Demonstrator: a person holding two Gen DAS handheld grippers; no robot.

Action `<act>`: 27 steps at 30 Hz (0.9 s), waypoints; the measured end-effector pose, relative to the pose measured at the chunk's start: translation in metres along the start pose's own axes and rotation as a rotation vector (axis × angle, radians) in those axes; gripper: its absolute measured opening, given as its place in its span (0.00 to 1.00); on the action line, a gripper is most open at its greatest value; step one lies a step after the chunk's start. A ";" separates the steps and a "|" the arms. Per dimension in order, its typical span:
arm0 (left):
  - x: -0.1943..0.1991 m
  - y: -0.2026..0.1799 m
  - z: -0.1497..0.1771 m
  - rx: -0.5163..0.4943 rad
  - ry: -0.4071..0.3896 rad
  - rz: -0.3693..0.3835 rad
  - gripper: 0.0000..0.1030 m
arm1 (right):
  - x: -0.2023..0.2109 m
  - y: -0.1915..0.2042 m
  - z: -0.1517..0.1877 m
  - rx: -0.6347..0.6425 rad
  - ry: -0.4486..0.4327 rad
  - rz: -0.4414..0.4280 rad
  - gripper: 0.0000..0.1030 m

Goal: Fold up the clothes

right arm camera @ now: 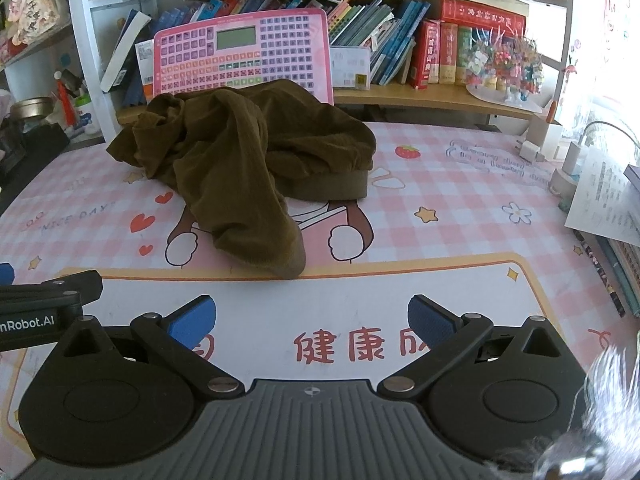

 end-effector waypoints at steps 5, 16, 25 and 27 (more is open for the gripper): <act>-0.004 -0.001 0.001 -0.012 0.013 -0.003 1.00 | -0.003 0.000 0.002 -0.007 0.013 -0.005 1.00; -0.014 -0.004 0.000 -0.043 0.038 -0.017 1.00 | -0.013 0.001 0.001 -0.025 0.037 -0.026 1.00; -0.026 -0.012 -0.007 -0.048 0.055 0.021 1.00 | -0.021 -0.001 -0.003 -0.036 0.038 -0.050 1.00; -0.030 -0.016 -0.010 -0.051 0.061 0.029 1.00 | -0.020 -0.002 -0.006 -0.036 0.027 -0.058 1.00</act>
Point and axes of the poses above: each gripper's, at about its wrist camera, not at the fingertips, and x roughly against the way its jaws point, y to its left, z to its underside, the point moved 7 cm from there along -x, roughly the way its jaws point, and after that the axes turned 2 degrees about -z, right-handed, at the moved point
